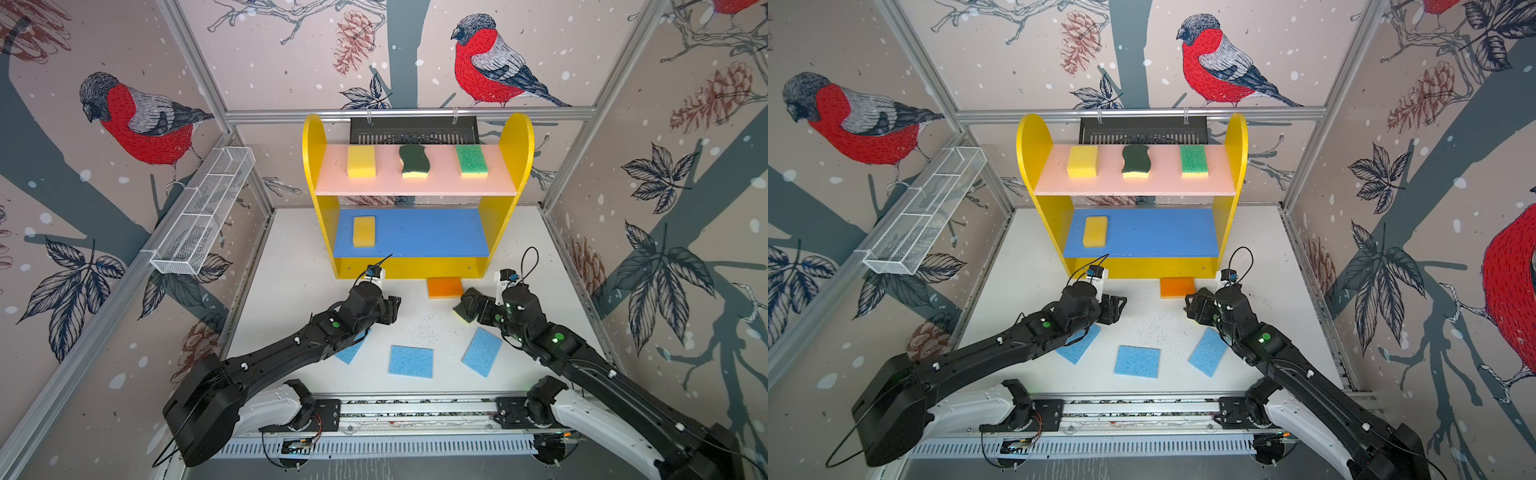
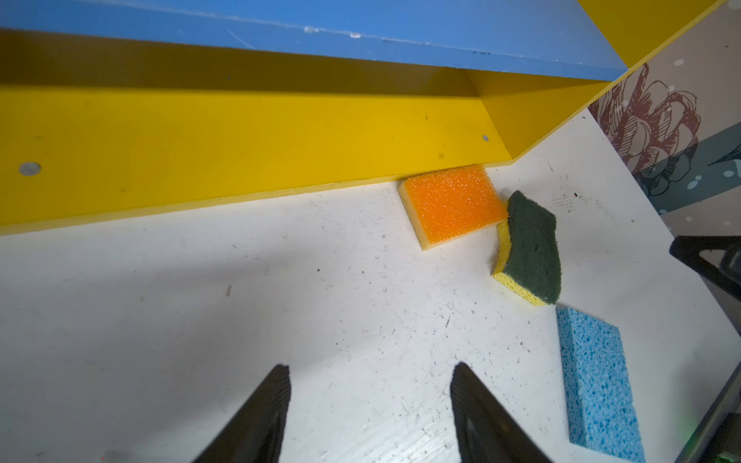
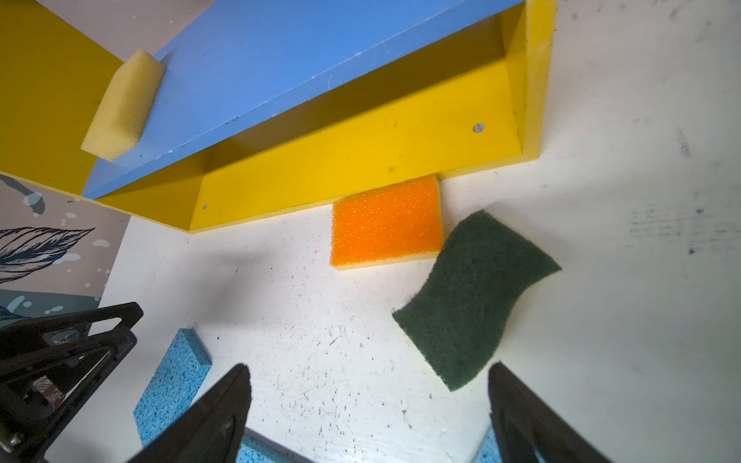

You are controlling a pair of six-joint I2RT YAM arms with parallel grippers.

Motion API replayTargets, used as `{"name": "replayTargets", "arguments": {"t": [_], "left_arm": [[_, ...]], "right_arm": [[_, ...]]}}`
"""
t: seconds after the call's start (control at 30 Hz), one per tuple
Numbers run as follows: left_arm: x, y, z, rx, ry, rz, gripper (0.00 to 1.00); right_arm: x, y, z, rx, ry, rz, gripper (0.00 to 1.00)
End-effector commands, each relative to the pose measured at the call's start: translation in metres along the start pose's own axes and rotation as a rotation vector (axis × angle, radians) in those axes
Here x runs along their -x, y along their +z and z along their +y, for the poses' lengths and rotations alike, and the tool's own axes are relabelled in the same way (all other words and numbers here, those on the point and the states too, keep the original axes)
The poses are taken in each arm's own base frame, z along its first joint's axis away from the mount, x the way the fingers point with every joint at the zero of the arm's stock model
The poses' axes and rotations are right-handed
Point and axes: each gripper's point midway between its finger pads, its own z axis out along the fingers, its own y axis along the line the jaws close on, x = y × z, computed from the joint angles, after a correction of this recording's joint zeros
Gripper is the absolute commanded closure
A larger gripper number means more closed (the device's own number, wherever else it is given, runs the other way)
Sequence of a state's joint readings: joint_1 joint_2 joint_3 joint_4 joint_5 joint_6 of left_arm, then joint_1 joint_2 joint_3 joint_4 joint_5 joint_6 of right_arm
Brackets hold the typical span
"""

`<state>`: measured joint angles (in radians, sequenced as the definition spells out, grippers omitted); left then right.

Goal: Arrange cleaning sponges on a shelf
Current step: Move the cleaning sponge to the center of the table.

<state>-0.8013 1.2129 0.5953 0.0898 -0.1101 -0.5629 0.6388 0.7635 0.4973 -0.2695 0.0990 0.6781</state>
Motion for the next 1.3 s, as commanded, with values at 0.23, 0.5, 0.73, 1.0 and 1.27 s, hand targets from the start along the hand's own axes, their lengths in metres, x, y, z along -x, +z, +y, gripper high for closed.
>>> {"name": "replayTargets", "arguments": {"t": [0.23, 0.5, 0.73, 1.0, 1.27], "left_arm": [[0.012, 0.048, -0.036, -0.091, -0.176, -0.083, 0.38], [0.010, 0.089, -0.051, -0.075, -0.151, -0.032, 0.43], [0.000, 0.119, -0.054, -0.047, -0.127, 0.021, 0.45], [-0.004, 0.143, -0.058, -0.034, -0.113, 0.052, 0.47], [-0.008, 0.161, -0.054, 0.016, -0.111, 0.085, 0.49]], "right_arm": [[0.004, -0.011, -0.015, -0.055, 0.002, -0.048, 0.08], [0.003, -0.012, -0.016, -0.051, -0.011, -0.055, 0.08], [0.004, -0.014, -0.018, -0.056, -0.020, -0.062, 0.08], [0.003, -0.014, -0.019, -0.059, -0.028, -0.059, 0.07], [0.004, -0.014, -0.019, -0.055, -0.029, -0.062, 0.07]]}}
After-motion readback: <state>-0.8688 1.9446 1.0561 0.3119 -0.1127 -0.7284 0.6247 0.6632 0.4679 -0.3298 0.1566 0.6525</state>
